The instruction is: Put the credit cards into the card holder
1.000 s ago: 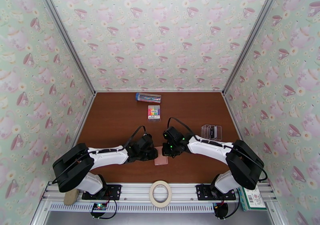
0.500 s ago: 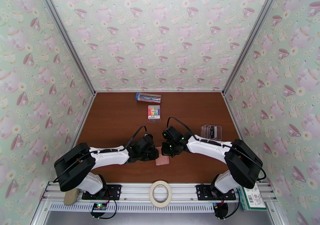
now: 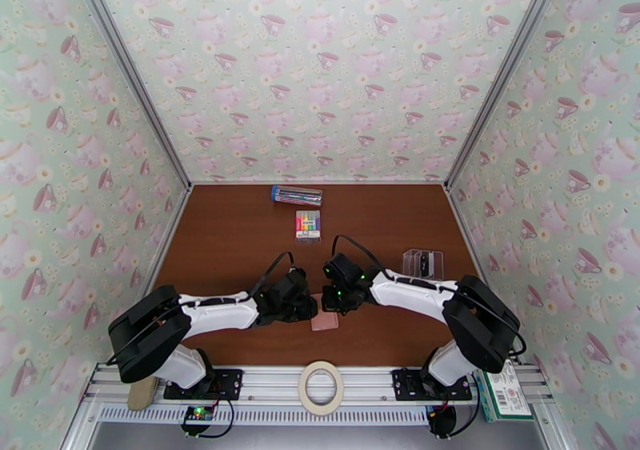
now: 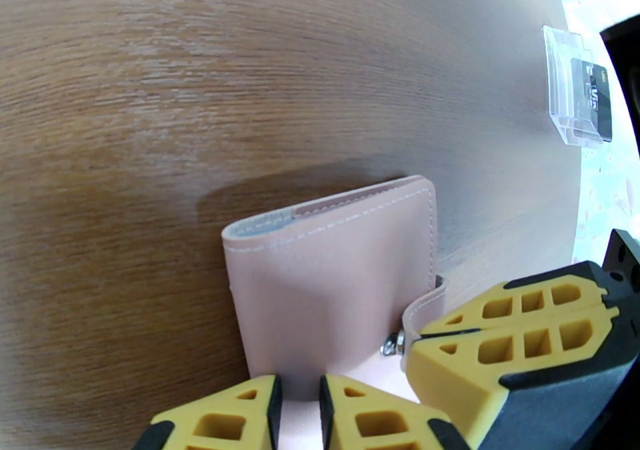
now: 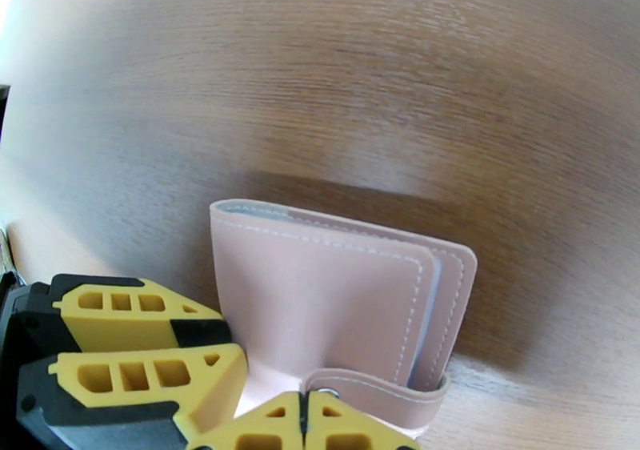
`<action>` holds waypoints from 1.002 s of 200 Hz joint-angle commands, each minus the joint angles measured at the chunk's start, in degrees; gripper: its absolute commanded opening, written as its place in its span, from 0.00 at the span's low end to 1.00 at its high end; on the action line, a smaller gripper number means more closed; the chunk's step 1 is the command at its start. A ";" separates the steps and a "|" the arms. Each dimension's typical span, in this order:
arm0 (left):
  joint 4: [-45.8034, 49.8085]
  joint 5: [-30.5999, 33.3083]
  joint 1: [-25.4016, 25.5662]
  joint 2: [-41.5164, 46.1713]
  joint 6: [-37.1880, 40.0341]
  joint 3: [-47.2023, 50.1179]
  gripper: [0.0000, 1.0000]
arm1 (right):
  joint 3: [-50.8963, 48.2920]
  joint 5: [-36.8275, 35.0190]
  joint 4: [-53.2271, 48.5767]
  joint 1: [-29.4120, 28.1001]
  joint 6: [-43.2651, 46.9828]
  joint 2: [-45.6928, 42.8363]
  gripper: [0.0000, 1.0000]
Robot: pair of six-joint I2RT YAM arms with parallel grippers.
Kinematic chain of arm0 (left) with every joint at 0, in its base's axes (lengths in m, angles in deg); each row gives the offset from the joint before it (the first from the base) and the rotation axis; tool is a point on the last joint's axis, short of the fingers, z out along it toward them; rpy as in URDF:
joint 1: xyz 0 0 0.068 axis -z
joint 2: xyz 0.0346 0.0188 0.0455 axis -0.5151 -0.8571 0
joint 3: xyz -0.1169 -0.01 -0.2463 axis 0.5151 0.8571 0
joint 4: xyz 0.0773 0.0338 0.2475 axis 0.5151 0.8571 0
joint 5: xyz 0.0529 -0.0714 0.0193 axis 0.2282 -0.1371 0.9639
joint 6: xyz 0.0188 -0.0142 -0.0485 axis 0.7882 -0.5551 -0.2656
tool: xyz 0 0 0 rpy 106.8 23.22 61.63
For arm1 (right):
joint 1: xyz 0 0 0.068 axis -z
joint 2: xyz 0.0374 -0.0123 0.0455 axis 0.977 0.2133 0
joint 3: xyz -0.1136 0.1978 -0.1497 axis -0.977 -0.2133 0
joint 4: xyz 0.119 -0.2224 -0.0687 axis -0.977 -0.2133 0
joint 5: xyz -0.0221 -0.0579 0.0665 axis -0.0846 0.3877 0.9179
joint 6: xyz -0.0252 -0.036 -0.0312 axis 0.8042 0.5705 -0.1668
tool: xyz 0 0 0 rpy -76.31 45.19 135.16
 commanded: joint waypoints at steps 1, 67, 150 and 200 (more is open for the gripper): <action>1.26 -0.12 0.77 -1.82 -0.39 -0.77 0.23 | 1.72 1.80 1.87 -0.98 -0.77 1.22 0.00; 1.19 -0.07 0.86 -1.77 -0.39 -0.75 0.23 | 2.13 1.92 1.67 -1.25 -0.77 2.18 0.00; 1.36 -0.25 0.99 -2.25 -0.30 -1.17 0.23 | 1.68 1.83 -0.85 -1.59 0.21 2.57 0.00; 1.66 -0.04 1.04 -2.03 -0.30 -1.34 0.23 | 1.74 1.75 -0.69 -2.13 0.37 4.57 0.00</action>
